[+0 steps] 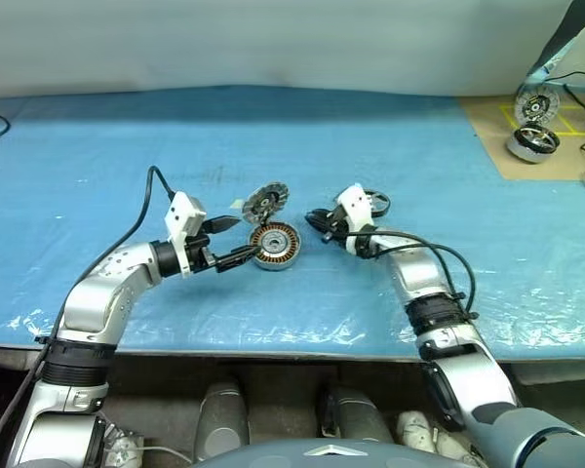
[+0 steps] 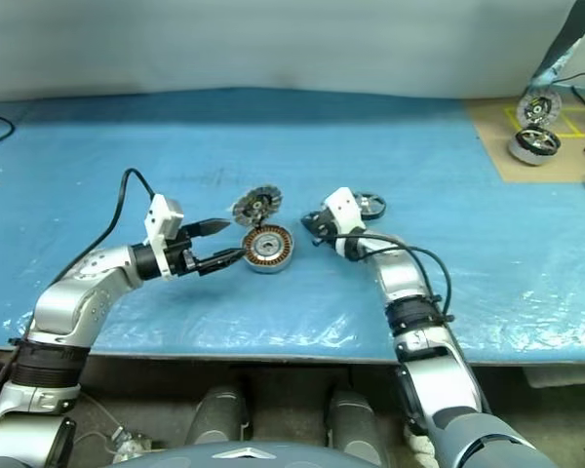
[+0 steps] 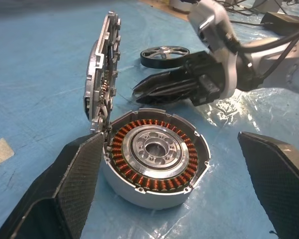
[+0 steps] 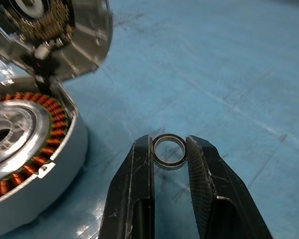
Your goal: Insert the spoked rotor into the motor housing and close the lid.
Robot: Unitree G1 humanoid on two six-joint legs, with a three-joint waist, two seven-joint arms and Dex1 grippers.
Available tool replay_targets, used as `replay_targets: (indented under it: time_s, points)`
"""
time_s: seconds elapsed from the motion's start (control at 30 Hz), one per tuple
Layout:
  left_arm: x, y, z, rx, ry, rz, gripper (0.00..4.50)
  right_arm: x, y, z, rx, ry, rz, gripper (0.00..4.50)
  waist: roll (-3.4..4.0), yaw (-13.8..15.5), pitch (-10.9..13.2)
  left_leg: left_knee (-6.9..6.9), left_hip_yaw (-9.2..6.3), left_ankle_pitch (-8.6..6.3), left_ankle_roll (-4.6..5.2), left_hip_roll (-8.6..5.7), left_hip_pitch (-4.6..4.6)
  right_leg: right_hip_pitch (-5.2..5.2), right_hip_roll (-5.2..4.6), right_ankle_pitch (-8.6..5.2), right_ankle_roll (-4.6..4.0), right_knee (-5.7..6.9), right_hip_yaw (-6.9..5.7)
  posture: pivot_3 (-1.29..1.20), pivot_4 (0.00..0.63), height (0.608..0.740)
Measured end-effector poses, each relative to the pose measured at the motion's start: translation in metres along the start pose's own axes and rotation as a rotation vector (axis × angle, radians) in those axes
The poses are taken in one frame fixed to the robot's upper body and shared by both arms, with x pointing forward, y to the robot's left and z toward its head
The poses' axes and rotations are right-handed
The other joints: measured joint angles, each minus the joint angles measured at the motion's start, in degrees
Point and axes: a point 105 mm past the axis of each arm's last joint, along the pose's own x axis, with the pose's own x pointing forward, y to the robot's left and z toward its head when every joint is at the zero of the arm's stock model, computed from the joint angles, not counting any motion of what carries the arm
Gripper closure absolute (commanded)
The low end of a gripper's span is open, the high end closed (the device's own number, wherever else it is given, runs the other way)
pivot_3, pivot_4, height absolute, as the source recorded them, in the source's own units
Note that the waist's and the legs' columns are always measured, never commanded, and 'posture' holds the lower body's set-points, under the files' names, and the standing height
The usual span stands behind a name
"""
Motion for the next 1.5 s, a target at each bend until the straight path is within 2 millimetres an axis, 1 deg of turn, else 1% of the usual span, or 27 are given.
replay_targets:
  time_s: [0.1,0.17,0.23,0.33,0.4,0.5,0.67,0.73,0.83,0.97,1.1,1.27,1.4,1.5]
  points:
    - [0.002,-0.003,0.0,-0.001,-0.007,-0.017,0.0,-0.015,0.005,0.022,-0.018,-0.034,0.051,3.95,0.0,-0.06,0.0,-0.05,0.0,-0.01,-0.01,0.0,0.08,0.03,0.01,-0.01,0.01,-0.02,0.0,0.0,0.15,0.74]
    - [0.003,-0.004,-0.001,0.0,-0.006,-0.026,0.0,-0.023,0.014,0.029,-0.02,-0.036,0.1,3.95,0.0,-0.09,0.0,-0.08,-0.01,-0.01,-0.01,0.0,0.09,0.04,0.01,-0.01,0.01,-0.03,0.01,0.0,0.15,0.74]
    - [0.004,-0.005,-0.002,0.004,-0.006,-0.032,0.0,-0.026,0.025,0.03,-0.015,-0.027,0.148,3.95,0.0,-0.19,0.0,-0.08,-0.01,-0.01,-0.01,0.0,0.09,0.04,0.01,-0.01,0.01,-0.04,0.02,0.0,0.15,0.74]
    - [0.002,-0.007,-0.006,0.009,-0.008,-0.032,0.0,-0.026,0.039,0.028,0.002,-0.007,0.206,3.95,0.0,-0.26,0.0,-0.08,-0.01,-0.01,-0.01,-0.01,0.09,0.03,0.0,-0.01,0.01,-0.05,0.03,0.0,0.15,0.74]
    - [-0.001,-0.008,-0.013,0.003,0.001,-0.023,0.0,-0.024,0.045,0.026,0.008,0.009,0.233,3.95,0.0,-0.28,0.0,-0.08,-0.01,-0.01,-0.01,-0.01,0.08,0.03,0.0,-0.01,0.0,-0.05,0.03,0.0,0.15,0.74]
    - [-0.004,-0.009,-0.025,0.016,0.018,0.008,0.0,-0.021,0.05,0.025,0.01,0.016,0.252,3.95,0.0,-0.24,0.0,-0.08,-0.01,-0.01,-0.01,-0.01,0.08,0.03,0.0,-0.01,0.01,-0.05,0.03,0.0,0.15,0.74]
    - [-0.001,-0.005,-0.035,0.085,-0.027,0.116,0.0,-0.006,0.059,0.029,0.004,0.015,0.301,3.95,0.0,-0.29,0.0,-0.02,-0.03,-0.01,-0.01,-0.01,0.13,0.1,-0.01,-0.01,0.01,-0.01,0.03,0.0,0.15,0.74]
    - [-0.002,-0.006,-0.044,0.09,-0.036,0.146,0.0,-0.001,0.064,0.028,0.001,0.016,0.319,3.95,-0.01,-0.35,0.0,-0.01,-0.03,-0.01,-0.01,-0.01,0.12,0.1,-0.01,0.0,0.01,-0.02,0.03,0.0,0.15,0.74]
    - [-0.006,-0.008,-0.059,0.079,-0.054,0.169,0.0,0.002,0.065,0.025,0.008,0.023,0.327,3.95,-0.01,-0.29,0.0,-0.02,-0.06,-0.01,-0.01,-0.01,0.09,0.08,-0.01,0.0,0.02,-0.02,0.02,0.0,0.15,0.74]
    - [-0.012,-0.013,-0.072,0.073,-0.057,0.175,0.0,0.006,0.068,0.026,0.0,0.025,0.353,3.95,-0.01,-0.29,0.0,0.0,-0.09,-0.01,-0.01,0.0,0.1,0.09,-0.01,0.0,0.02,0.01,0.0,0.0,0.15,0.74]
    - [-0.013,-0.014,-0.075,0.079,-0.059,0.171,0.0,0.008,0.067,0.024,-0.012,0.033,0.362,3.95,-0.01,-0.17,0.0,0.04,-0.09,-0.01,-0.01,-0.01,0.12,0.13,-0.02,-0.01,0.0,0.02,0.0,0.0,0.15,0.74]
    - [-0.008,-0.012,-0.066,0.087,-0.088,0.155,0.0,0.01,0.07,0.012,-0.016,0.075,0.387,3.95,-0.01,-0.2,0.0,0.06,-0.09,-0.01,-0.01,-0.01,0.14,0.14,-0.02,0.0,0.01,0.04,0.0,0.0,0.15,0.74]
    - [-0.009,-0.014,-0.07,0.076,-0.078,0.139,0.0,0.012,0.073,0.003,-0.013,0.1,0.401,3.95,-0.01,-0.35,0.0,0.05,-0.09,-0.01,-0.01,0.0,0.14,0.12,-0.01,0.0,0.01,0.06,0.01,0.0,0.15,0.74]
    - [-0.009,-0.014,-0.073,0.068,-0.071,0.136,0.0,0.014,0.074,0.003,-0.026,0.094,0.404,3.95,-0.01,-0.34,0.0,0.06,-0.09,-0.01,-0.01,0.0,0.14,0.12,-0.01,0.0,0.01,0.08,0.0,0.0,0.15,0.74]
